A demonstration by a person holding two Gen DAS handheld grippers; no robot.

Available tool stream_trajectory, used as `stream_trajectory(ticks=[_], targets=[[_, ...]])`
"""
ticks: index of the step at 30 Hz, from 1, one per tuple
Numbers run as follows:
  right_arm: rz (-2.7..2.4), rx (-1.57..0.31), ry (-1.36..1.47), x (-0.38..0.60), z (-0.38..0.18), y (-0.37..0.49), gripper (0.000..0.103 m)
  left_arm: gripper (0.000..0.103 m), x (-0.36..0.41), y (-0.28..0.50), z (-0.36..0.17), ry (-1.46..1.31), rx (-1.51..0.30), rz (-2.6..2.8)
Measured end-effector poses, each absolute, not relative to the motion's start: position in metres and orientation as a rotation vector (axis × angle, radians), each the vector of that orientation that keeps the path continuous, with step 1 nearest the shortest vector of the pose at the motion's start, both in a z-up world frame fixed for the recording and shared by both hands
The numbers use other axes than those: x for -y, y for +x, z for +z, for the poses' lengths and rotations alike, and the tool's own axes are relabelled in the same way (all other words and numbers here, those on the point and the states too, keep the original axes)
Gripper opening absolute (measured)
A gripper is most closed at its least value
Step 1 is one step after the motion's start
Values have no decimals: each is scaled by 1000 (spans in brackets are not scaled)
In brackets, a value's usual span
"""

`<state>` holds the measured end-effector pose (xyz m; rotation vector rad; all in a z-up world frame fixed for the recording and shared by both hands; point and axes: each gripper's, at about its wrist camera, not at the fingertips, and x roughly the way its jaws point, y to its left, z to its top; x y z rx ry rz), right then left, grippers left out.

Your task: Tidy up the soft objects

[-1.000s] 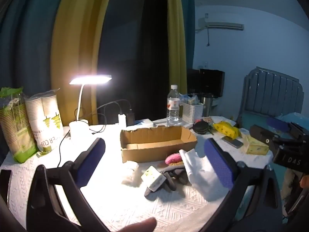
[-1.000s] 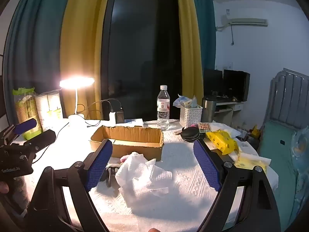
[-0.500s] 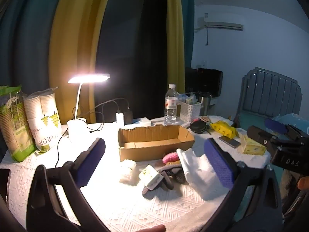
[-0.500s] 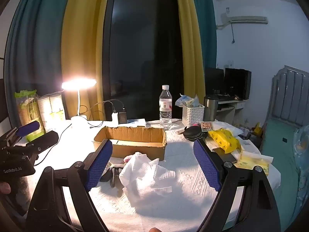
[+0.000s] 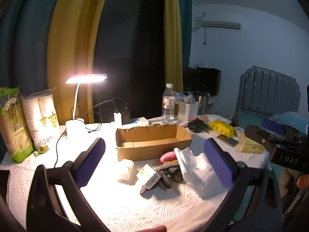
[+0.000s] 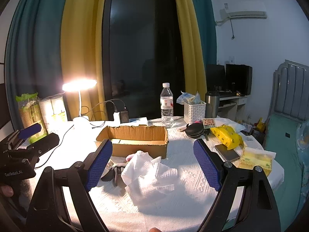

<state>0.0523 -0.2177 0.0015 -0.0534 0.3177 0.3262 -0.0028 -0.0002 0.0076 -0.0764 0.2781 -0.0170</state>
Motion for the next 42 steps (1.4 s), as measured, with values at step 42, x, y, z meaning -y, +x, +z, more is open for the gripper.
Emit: stream_trajectory(ticks=[42], targets=[[332,-327,-54,213,-3,51,88,102,-3,-1,4,-82,-295,-13]])
